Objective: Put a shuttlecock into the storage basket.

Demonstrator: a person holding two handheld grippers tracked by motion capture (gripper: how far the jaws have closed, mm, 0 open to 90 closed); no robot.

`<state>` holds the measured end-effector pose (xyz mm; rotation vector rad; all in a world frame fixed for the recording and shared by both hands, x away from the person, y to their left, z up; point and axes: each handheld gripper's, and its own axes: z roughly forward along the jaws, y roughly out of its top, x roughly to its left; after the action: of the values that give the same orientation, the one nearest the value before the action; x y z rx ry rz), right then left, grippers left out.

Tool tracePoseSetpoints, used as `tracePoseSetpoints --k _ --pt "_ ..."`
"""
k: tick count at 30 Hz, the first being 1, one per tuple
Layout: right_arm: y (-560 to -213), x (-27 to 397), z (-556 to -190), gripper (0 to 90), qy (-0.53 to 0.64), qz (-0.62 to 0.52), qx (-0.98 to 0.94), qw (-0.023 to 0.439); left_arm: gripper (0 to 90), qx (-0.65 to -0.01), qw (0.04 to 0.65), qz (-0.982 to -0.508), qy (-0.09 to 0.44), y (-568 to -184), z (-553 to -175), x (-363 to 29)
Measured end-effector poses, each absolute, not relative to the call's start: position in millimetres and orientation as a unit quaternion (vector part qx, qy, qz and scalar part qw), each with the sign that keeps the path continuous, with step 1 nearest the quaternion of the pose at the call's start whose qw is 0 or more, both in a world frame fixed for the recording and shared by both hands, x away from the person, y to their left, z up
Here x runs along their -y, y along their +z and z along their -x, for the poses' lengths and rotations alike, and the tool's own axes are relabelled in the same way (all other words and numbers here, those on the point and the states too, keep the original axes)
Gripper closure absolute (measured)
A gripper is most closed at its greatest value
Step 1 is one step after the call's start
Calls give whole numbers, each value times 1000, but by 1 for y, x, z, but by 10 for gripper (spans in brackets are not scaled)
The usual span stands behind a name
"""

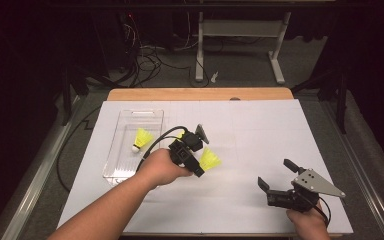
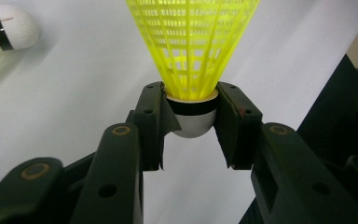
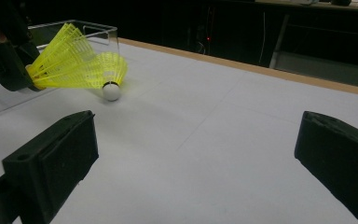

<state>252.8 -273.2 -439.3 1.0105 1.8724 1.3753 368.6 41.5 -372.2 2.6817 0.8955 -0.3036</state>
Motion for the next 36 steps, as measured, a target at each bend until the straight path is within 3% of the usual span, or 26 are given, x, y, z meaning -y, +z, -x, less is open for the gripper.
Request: tracePoseSetpoints --k 36 --pt "-442 272 -253 1 509 -384 -709 301 653 -377 141 -913 -72 -338 -380 -123"
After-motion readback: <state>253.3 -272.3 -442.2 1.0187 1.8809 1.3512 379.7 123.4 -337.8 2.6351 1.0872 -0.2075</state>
